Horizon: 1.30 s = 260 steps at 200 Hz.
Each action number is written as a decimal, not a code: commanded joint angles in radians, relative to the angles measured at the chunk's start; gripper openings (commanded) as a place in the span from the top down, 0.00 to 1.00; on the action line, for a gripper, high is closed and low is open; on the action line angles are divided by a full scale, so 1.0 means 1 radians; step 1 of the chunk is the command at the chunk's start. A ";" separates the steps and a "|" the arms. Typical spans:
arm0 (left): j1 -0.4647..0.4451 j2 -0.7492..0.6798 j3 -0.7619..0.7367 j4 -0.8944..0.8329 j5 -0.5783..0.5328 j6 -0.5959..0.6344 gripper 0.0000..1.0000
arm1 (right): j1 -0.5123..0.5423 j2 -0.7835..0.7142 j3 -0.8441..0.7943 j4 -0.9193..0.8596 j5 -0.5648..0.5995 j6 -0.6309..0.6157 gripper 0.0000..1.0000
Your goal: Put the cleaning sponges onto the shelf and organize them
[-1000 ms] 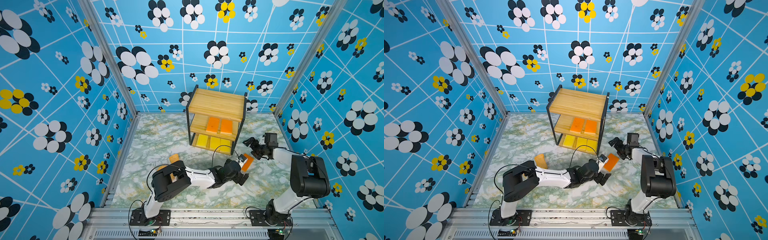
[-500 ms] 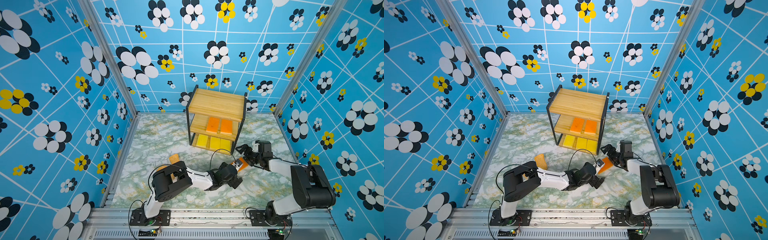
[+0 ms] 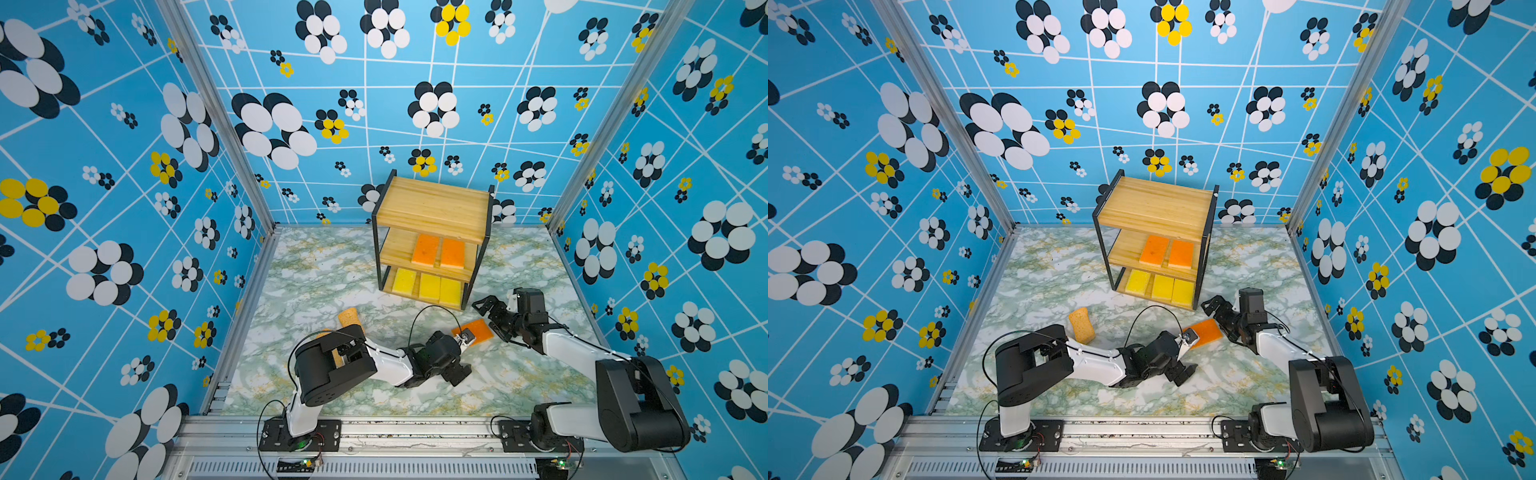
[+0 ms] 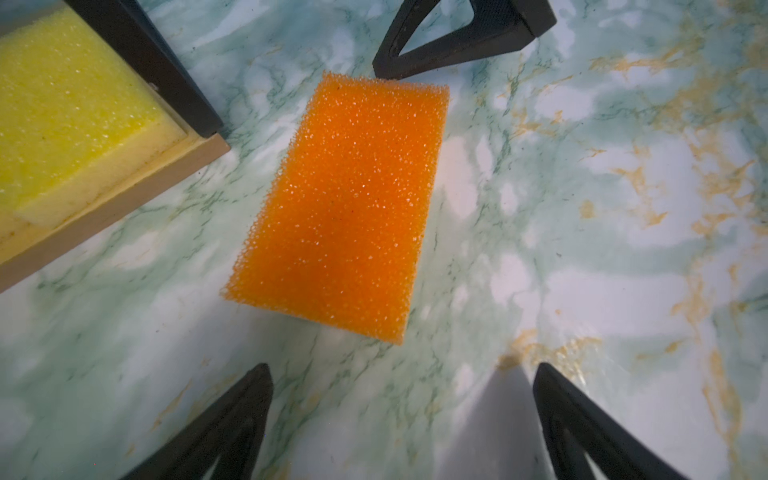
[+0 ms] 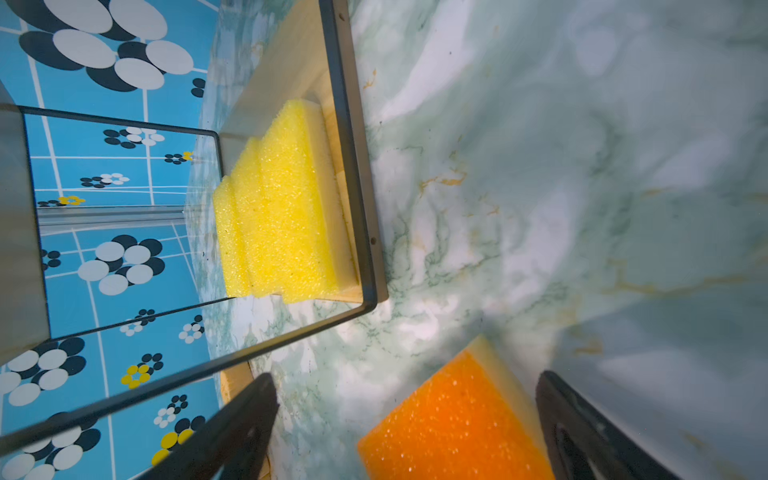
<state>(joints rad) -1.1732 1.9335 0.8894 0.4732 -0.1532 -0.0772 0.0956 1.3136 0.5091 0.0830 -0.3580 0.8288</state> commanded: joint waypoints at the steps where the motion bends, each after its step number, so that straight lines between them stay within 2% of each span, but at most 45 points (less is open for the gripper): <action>1: 0.023 -0.037 -0.022 0.053 0.058 0.033 0.01 | -0.022 -0.068 0.032 -0.119 0.047 -0.047 0.01; 66: 0.065 -0.024 -0.028 0.094 0.113 0.036 0.01 | -0.085 -0.170 0.003 -0.183 0.027 -0.073 0.01; 128: 0.072 0.020 0.024 0.100 0.118 0.057 0.01 | -0.105 -0.170 -0.011 -0.180 0.008 -0.080 0.01; 212: 0.116 0.118 0.091 0.127 0.187 0.042 0.01 | -0.116 -0.188 -0.004 -0.210 0.013 -0.091 0.01; 260: 0.126 0.087 0.067 0.123 0.179 0.043 0.01 | -0.120 -0.185 -0.010 -0.209 0.008 -0.091 0.01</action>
<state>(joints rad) -1.0542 2.0388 0.9642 0.5842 0.0193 -0.0364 -0.0158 1.1358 0.5121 -0.1017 -0.3454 0.7513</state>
